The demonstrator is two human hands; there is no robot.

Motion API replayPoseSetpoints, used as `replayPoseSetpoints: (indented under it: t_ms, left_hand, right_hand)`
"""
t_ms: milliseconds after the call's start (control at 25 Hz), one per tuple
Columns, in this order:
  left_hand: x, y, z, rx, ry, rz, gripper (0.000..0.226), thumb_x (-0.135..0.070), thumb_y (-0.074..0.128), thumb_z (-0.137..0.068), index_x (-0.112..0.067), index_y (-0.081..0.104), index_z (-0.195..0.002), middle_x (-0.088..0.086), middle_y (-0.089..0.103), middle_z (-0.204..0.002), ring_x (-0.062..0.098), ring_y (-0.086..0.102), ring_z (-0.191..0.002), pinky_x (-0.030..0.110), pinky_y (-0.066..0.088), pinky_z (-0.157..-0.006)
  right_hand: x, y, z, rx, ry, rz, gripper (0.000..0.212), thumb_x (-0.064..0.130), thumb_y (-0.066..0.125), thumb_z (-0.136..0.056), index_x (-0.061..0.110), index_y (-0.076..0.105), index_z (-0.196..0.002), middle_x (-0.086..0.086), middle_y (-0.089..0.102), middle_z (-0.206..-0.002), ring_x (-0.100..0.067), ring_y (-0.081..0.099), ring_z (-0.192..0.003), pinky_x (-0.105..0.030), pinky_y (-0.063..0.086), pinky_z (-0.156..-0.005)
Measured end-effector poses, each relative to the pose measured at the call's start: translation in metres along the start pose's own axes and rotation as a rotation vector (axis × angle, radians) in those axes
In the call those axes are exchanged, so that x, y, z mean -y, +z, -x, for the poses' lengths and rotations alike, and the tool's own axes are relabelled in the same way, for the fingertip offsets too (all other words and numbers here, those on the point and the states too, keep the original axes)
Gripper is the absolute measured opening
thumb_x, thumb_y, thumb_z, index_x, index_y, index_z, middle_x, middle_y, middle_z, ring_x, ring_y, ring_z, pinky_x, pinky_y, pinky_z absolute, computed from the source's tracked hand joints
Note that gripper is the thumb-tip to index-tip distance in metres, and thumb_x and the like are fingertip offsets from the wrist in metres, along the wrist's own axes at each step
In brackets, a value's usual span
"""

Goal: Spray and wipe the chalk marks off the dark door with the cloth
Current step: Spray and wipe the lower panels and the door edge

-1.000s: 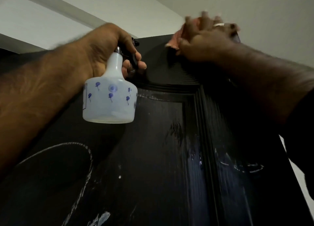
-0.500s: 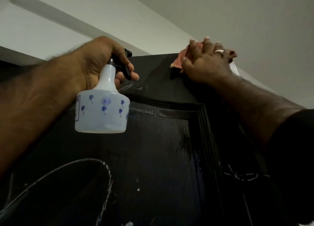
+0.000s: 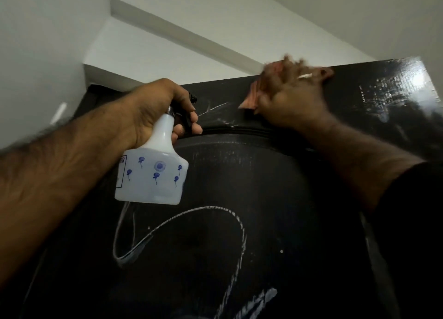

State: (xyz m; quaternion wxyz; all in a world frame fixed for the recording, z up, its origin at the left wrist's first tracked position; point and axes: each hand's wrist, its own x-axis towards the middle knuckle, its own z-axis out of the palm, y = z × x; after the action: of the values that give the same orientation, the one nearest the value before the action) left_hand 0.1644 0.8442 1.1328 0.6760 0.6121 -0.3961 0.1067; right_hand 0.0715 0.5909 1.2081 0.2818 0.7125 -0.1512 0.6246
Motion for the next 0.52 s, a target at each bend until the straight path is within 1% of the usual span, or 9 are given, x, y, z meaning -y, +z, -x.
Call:
replayPoseSetpoints:
  t_ms: [120,200,240,280,320,360,440,480,520]
  left_hand:
    - [0.003,-0.011,-0.001,-0.041,0.006,-0.011,0.013,-0.015,0.061,-0.077,-0.007,0.07,-0.082,0.02,0.079,-0.093,0.014,0.048,-0.046,0.02,0.043,-0.042]
    - [0.006,-0.02,0.0,-0.062,0.002,-0.001,0.014,-0.015,0.061,-0.077,-0.006,0.07,-0.084,0.02,0.079,-0.095,0.014,0.05,-0.045,0.02,0.044,-0.042]
    - [0.009,-0.026,0.001,-0.072,-0.002,0.006,0.015,-0.015,0.062,-0.077,-0.006,0.07,-0.086,0.02,0.079,-0.095,0.014,0.051,-0.045,0.02,0.045,-0.043]
    - [0.012,-0.033,0.003,-0.085,-0.006,0.007,0.016,-0.015,0.063,-0.077,-0.006,0.07,-0.088,0.02,0.079,-0.095,0.014,0.052,-0.045,0.02,0.045,-0.043]
    - [0.015,-0.038,0.004,-0.099,-0.007,-0.001,0.017,-0.015,0.063,-0.077,-0.006,0.071,-0.09,0.02,0.079,-0.095,0.014,0.053,-0.045,0.021,0.045,-0.043]
    - [0.018,-0.043,0.004,-0.12,-0.011,-0.015,0.019,-0.015,0.064,-0.077,-0.006,0.071,-0.091,0.02,0.079,-0.094,0.014,0.054,-0.045,0.021,0.045,-0.043]
    - [0.026,-0.051,0.005,-0.176,-0.025,-0.045,0.019,-0.016,0.064,-0.077,-0.005,0.071,-0.092,0.02,0.08,-0.093,0.014,0.054,-0.045,0.022,0.045,-0.042]
    - [0.029,-0.057,0.005,-0.207,-0.028,-0.056,0.019,-0.016,0.064,-0.078,-0.005,0.072,-0.092,0.02,0.08,-0.092,0.014,0.055,-0.044,0.022,0.045,-0.041]
    - [0.033,-0.062,0.006,-0.238,-0.031,-0.062,0.019,-0.015,0.064,-0.078,-0.005,0.072,-0.092,0.02,0.08,-0.092,0.014,0.056,-0.043,0.022,0.045,-0.041]
  right_hand:
    - [0.066,0.025,0.034,0.113,-0.449,0.005,0.071,0.069,0.015,-0.104,0.042,0.003,-0.169,-0.01,-0.003,-0.179,-0.039,-0.003,-0.163,-0.06,0.0,-0.131]
    - [0.057,0.023,0.045,0.183,-0.64,-0.019,0.066,0.07,0.015,-0.107,0.049,0.0,-0.167,0.002,-0.009,-0.179,-0.027,-0.009,-0.164,-0.053,-0.003,-0.132]
    - [0.043,0.019,0.04,0.162,-0.668,-0.017,0.066,0.071,0.014,-0.106,0.049,0.002,-0.167,0.005,-0.005,-0.179,-0.024,-0.006,-0.165,-0.051,0.0,-0.132]
    - [0.029,0.017,0.03,0.121,-0.629,-0.012,0.069,0.072,0.014,-0.104,0.047,0.007,-0.168,0.004,0.002,-0.179,-0.026,0.002,-0.165,-0.052,0.005,-0.132]
    - [0.016,0.017,0.015,0.054,-0.522,-0.01,0.071,0.07,0.014,-0.102,0.042,0.011,-0.168,0.0,0.01,-0.179,-0.031,0.01,-0.164,-0.055,0.01,-0.132]
    - [0.011,0.015,0.001,0.0,-0.361,-0.026,0.071,0.067,0.018,-0.103,0.039,0.014,-0.167,-0.006,0.014,-0.178,-0.037,0.015,-0.163,-0.058,0.011,-0.131]
    - [0.037,0.016,-0.019,-0.013,-0.044,-0.035,0.071,0.061,0.026,-0.106,0.03,0.012,-0.169,-0.017,0.011,-0.176,-0.046,0.012,-0.161,-0.065,0.007,-0.129]
    - [0.067,0.018,-0.02,0.006,-0.012,-0.017,0.073,0.058,0.029,-0.107,0.024,0.01,-0.169,-0.021,0.008,-0.175,-0.05,0.009,-0.16,-0.069,0.007,-0.127]
    - [0.099,0.021,-0.017,0.037,-0.099,0.005,0.075,0.057,0.03,-0.108,0.021,0.009,-0.17,-0.023,0.006,-0.175,-0.051,0.007,-0.16,-0.07,0.007,-0.127]
